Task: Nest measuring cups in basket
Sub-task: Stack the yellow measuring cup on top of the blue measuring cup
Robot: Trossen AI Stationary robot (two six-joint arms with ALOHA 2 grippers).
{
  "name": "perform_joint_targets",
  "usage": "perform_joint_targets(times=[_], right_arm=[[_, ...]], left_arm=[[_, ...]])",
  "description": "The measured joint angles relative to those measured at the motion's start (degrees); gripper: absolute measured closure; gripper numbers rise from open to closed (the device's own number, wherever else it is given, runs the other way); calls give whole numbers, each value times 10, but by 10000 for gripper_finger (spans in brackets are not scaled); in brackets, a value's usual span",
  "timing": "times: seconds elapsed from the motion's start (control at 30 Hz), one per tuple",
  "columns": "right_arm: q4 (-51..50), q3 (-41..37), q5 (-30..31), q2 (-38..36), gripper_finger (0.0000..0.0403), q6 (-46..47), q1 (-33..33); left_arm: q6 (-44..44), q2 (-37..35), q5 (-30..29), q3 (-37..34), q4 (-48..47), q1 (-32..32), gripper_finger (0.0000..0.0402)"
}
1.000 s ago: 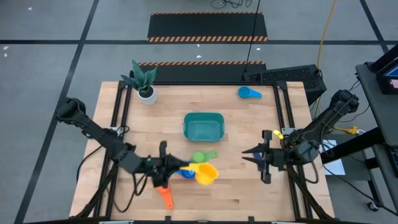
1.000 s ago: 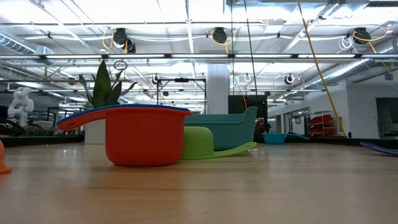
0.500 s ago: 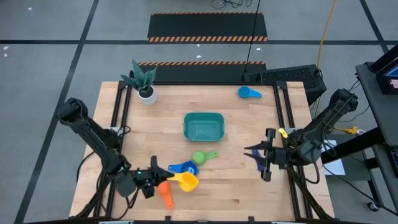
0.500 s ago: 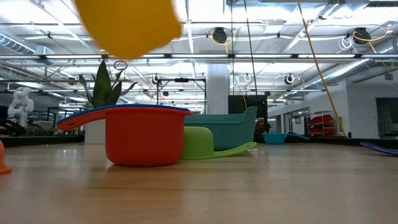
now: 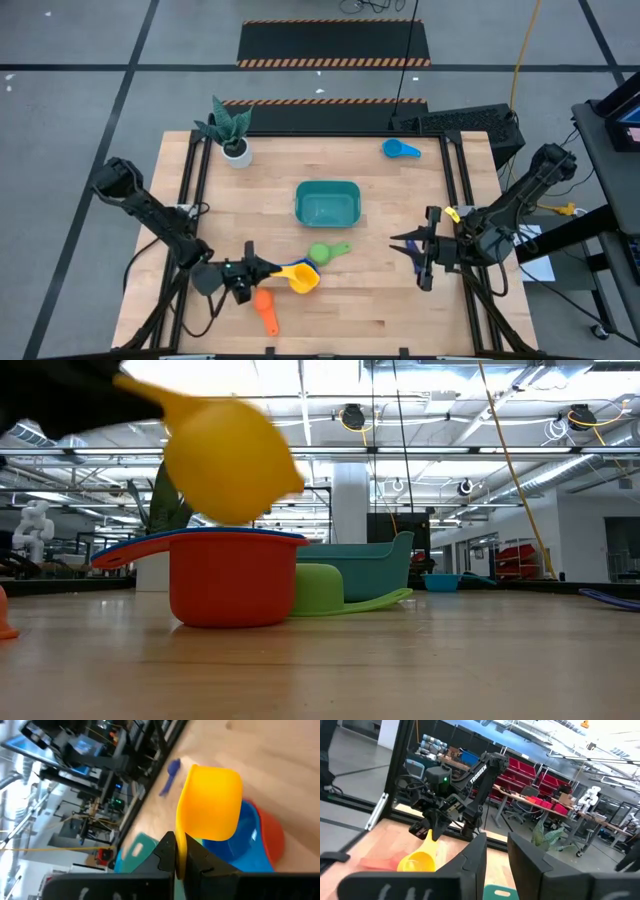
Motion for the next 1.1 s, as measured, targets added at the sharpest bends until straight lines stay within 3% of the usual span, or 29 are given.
perform_joint_targets(times=[0.27,0.43,0.6,0.87,1.0,1.1], right_arm=[[0,-13,-1,0,330,1,-19],[0,-13,-1,0,330,2,-22],[0,-13,-1,0,330,2,-22],[0,-13,-1,0,330,2,-22],[0,-13,-1,0,330,2,-22],[0,-13,-1,0,330,2,-22]], left_arm=[[-2,0,11,-14,1,25,394],[-20,0,72,-14,-24,36,381],[-55,0,69,-14,-39,37,344],[-85,0,51,-14,-38,37,250],[-199,0,-4,-14,-62,36,215],[-246,0,-8,-14,-103,36,205]])
